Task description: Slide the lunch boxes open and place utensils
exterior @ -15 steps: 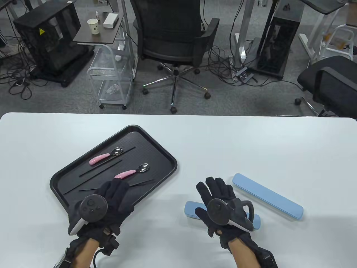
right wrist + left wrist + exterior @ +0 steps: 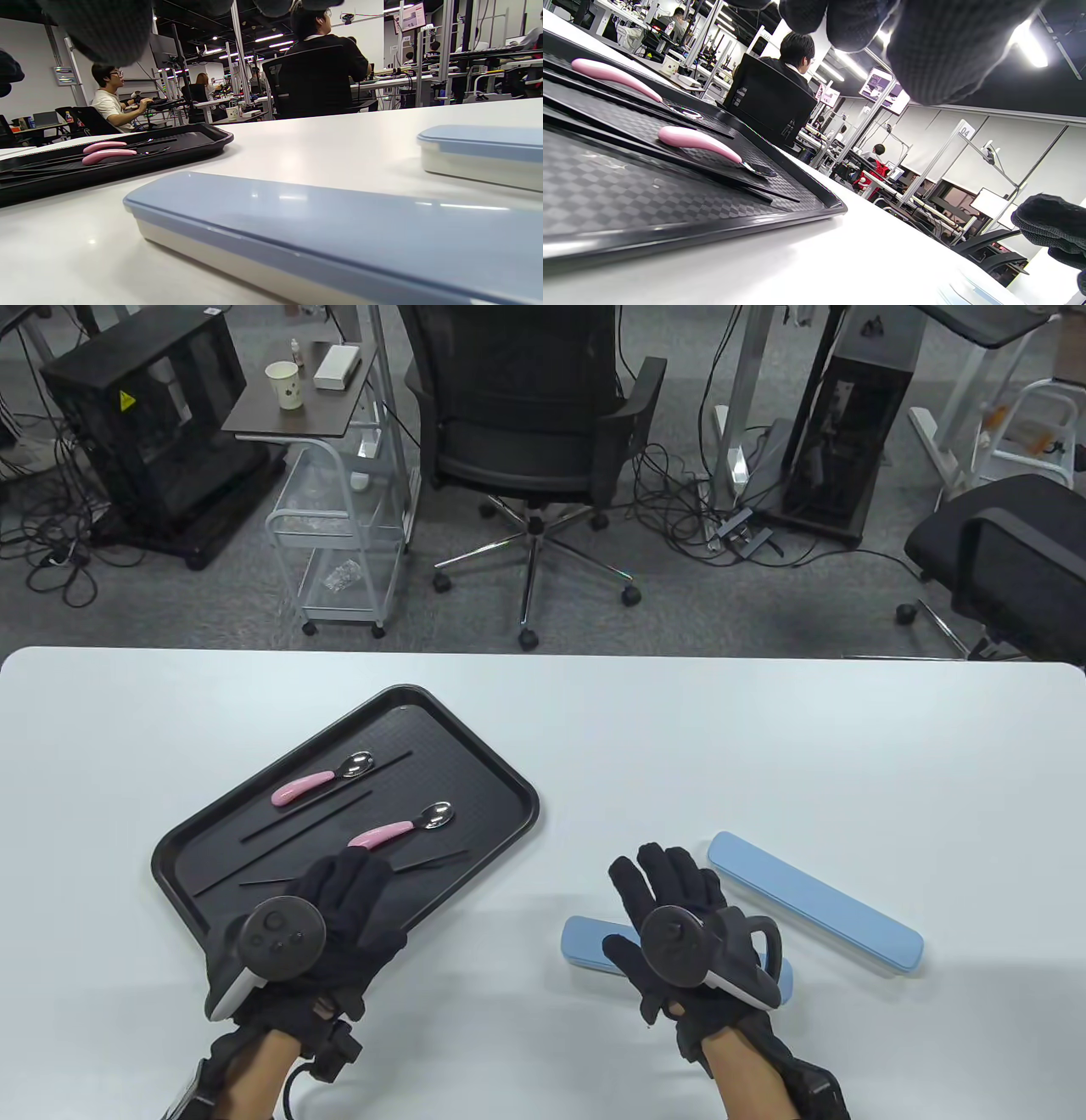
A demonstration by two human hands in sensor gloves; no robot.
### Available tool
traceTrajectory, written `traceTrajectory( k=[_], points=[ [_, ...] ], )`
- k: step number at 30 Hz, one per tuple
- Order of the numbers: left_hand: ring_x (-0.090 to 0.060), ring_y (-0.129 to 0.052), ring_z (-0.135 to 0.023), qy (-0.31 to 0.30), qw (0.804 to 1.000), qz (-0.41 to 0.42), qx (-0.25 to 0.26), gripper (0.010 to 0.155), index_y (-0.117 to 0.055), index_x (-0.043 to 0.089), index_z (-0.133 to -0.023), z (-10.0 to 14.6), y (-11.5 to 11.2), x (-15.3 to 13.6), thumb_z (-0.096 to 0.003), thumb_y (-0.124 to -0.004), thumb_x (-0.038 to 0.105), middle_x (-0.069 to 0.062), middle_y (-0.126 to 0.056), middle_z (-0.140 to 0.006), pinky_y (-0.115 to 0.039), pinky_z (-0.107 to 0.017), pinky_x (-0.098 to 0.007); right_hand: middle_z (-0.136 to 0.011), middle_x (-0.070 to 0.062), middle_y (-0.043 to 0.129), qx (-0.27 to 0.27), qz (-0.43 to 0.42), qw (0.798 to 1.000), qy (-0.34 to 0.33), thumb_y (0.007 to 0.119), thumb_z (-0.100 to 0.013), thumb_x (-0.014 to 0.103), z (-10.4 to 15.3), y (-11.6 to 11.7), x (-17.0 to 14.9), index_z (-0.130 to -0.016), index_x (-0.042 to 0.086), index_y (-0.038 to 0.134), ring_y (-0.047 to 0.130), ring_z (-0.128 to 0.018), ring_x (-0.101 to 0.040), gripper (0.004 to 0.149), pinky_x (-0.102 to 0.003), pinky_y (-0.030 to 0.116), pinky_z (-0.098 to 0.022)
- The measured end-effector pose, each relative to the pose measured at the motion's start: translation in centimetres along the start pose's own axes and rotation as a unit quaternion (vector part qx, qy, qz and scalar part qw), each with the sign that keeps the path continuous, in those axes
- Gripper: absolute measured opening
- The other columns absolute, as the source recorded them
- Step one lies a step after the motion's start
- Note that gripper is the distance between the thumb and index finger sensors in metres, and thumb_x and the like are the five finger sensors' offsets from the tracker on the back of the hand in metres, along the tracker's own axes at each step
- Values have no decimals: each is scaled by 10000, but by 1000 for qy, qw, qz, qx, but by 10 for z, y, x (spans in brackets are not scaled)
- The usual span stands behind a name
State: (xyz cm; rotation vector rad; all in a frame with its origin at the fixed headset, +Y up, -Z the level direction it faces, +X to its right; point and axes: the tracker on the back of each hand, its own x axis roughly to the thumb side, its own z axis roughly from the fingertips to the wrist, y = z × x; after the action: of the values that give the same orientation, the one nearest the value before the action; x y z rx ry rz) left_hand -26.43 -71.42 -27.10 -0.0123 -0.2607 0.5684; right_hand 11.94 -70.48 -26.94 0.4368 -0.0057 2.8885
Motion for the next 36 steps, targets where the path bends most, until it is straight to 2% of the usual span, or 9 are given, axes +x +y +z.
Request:
traceTrajectory(
  k=[9, 15, 21, 31, 36],
  points=[
    [-387, -233, -1075, 1, 1000, 3, 2, 787, -450, 260, -1082, 0, 1, -1, -431, -802, 530, -21, -304, -1161, -150, -725, -604, -1158, -136, 262, 29, -13, 998, 55, 784, -468, 563, -6, 5, -33, -1102, 292, 315, 316, -1075, -444, 833, -647, 314, -744],
    [-387, -231, -1075, 2, 1000, 5, 4, 789, -448, 259, -1083, 0, 2, -2, -432, -803, 530, -21, -302, -1162, -148, -725, -604, -1150, -146, 319, 112, -76, 986, 92, 838, -433, 584, -11, 27, -66, -1107, 263, 321, 358, -1062, -455, 909, -651, 329, -742],
    [-388, -232, -1075, 2, 1000, 3, 0, 790, -446, 261, -1082, 1, 1, -2, -431, -803, 531, -19, -301, -1162, -149, -725, -604, -1147, -133, 368, 174, -76, 978, 81, 874, -412, 572, -12, 41, -64, -1102, 284, 346, 389, -1063, -456, 915, -659, 335, -740],
    [-388, -231, -1075, 1, 1000, 0, -4, 793, -444, 261, -1083, 0, 0, -2, -431, -804, 533, -18, -301, -1162, -148, -724, -604, -1116, -111, 432, 200, -20, 977, 73, 917, -414, 497, -15, 55, -53, -1073, 372, 409, 451, -1038, -427, 842, -655, 360, -745],
    [-388, -233, -1075, 1, 1000, -1, -6, 792, -444, 261, -1082, 0, 0, -1, -431, -803, 533, -20, -302, -1162, -149, -724, -604, -1096, -96, 448, 195, -5, 978, 73, 915, -423, 473, -16, 58, -51, -1061, 387, 428, 482, -1015, -404, 807, -641, 393, -746]
  ],
)
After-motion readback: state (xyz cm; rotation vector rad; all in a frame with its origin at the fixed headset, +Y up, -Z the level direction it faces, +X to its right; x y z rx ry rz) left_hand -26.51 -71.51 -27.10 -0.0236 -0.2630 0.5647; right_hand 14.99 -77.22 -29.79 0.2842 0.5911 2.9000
